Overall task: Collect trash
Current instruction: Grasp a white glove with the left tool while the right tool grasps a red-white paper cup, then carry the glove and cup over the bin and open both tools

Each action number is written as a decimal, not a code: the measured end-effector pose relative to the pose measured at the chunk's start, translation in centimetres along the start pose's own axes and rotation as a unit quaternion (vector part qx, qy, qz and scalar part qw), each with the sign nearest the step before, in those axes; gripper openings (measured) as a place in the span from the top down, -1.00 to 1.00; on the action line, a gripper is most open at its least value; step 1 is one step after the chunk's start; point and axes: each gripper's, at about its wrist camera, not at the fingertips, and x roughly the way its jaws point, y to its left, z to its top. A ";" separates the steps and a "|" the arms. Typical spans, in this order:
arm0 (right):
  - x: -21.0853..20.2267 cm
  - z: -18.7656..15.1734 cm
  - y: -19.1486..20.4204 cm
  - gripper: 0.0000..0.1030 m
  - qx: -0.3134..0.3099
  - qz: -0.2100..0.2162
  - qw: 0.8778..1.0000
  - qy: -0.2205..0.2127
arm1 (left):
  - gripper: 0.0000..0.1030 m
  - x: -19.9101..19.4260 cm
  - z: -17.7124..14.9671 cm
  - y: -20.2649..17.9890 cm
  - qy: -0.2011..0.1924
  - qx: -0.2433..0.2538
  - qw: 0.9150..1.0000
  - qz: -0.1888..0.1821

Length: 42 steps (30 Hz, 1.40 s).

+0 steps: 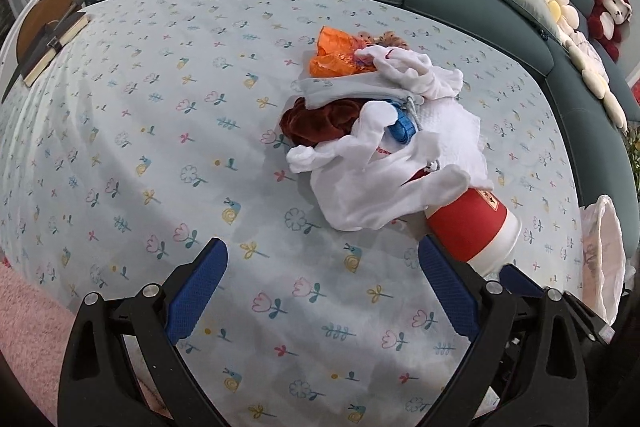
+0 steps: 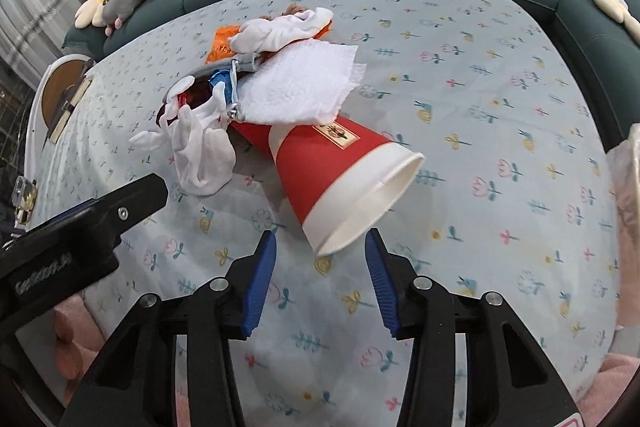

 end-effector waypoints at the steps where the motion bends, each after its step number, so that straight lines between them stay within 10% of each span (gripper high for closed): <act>1: 0.2 0.1 0.0 0.33 -0.001 0.001 1.000 0.001 | -0.78 0.1 0.1 -0.2 0.000 0.003 1.000 -0.003; 12: 0.4 0.8 -0.8 0.94 0.001 0.014 1.000 0.003 | -0.49 1.5 1.6 -2.8 0.000 0.025 0.999 -0.033; 20: -1.6 0.8 -2.1 0.94 0.014 0.017 1.000 -0.012 | 0.87 1.8 2.3 -4.4 0.011 0.038 0.997 -0.061; 42: -14.5 -0.7 -7.5 0.94 0.059 0.018 0.989 -0.134 | 0.93 -8.8 0.3 -12.6 -0.045 0.090 0.984 -0.149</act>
